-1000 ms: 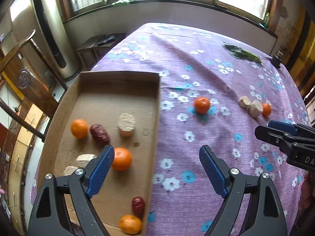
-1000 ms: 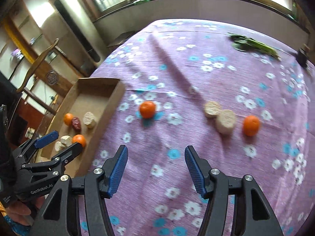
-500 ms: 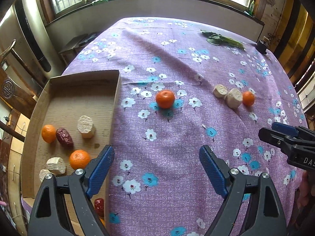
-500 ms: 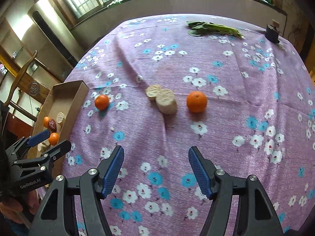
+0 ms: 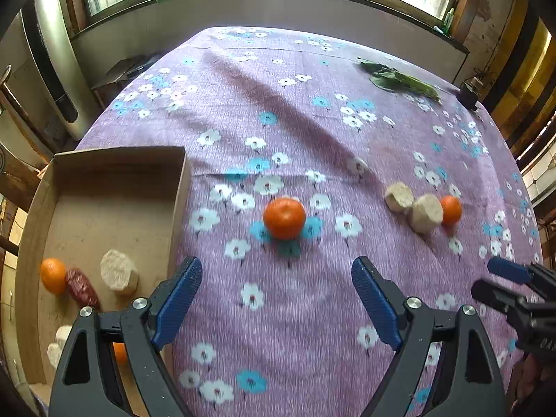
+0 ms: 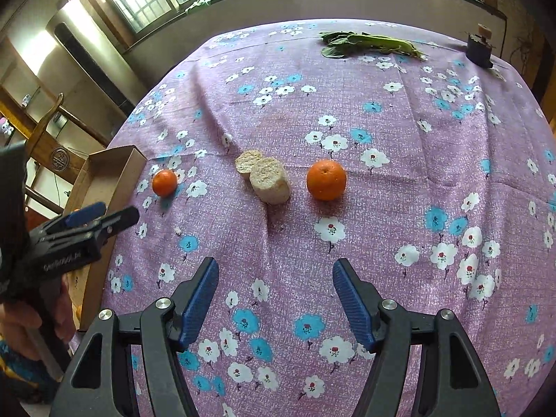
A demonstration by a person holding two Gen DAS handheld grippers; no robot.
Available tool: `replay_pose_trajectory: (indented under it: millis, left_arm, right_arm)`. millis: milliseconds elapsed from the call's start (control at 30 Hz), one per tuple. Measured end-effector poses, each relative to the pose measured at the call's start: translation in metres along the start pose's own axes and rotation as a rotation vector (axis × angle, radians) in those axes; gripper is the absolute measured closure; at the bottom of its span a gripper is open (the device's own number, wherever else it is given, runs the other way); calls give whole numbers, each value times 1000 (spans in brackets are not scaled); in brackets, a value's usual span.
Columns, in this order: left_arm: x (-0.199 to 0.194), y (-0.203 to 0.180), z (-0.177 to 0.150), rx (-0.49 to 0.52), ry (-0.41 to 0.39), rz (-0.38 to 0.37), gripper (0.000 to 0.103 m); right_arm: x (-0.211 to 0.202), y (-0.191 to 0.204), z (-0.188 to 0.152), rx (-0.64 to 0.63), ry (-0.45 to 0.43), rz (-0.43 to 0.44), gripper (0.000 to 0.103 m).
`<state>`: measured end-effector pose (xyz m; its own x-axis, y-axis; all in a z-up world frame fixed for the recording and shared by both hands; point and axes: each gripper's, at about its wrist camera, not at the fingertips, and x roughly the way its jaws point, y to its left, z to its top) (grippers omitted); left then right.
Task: Organize fruits
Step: 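Move both open tools back over the orange and slices on the tablecloth, then grasp an orange with left tool while right tool grasps a round rice cake slice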
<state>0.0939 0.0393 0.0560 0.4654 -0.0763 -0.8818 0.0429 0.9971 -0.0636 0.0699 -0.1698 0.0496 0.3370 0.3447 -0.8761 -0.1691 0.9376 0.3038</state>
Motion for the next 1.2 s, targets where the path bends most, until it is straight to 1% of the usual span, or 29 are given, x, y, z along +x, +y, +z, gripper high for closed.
replay_pose_trajectory:
  millis: [133,333,400,533,600,633,667,700,733,767,800,833,867,900,967,1067,1200]
  left_arm:
    - [16,0,11,4,15,8,16]
    - [31,0,17,3,36,24,16]
    - [35,1,18,3,41,29,16]
    - [41,3,20,-6,47,35,16]
    - [44,3,22,-9,48,37,16]
    - [45,3,23,-9,48,38,16]
    - [47,3,24,-10,49,38,16]
    - [48,2,24,-10,49,37,16]
    - [49,1,25,-9,47,36,16]
    - [50,1,25,-6,46,38,16]
    - [51,0,25,-4,43,35,24]
    - [53,0,25,-4,46,32,36]
    - [55,1,25,-6,60,16,63]
    - [58,1,24,-11,73,-1,71]
    - [57,-1,23,0,69,8,72]
    - [53,0,20,-12,77,-13,73]
    - [41,1,12,-13,61,-5,73]
  right_arm:
    - [5,1,9,-14,-9,27,30]
    - [24,4,28,-29,-21,57,31]
    - [33,4,34,-26,-20,61,36]
    - [50,2,44,-29,-12,49,39]
    - [54,4,49,-47,-13,57,45]
    - [57,6,52,-65,-10,43,46]
    - [59,8,53,-83,-5,30,52]
    - [62,9,55,-102,4,23,63]
    - [65,10,56,-115,17,15,67]
    - [66,9,56,-119,14,21,66]
    - [66,7,56,-117,17,30,67]
    - [65,5,56,-113,19,39,67]
    - [64,3,56,-104,21,49,67]
    - [63,2,55,-100,24,56,67]
    - [59,-1,52,-96,28,67,67]
    - [52,-2,46,-90,30,80,67]
    - [39,-3,37,-77,20,93,67]
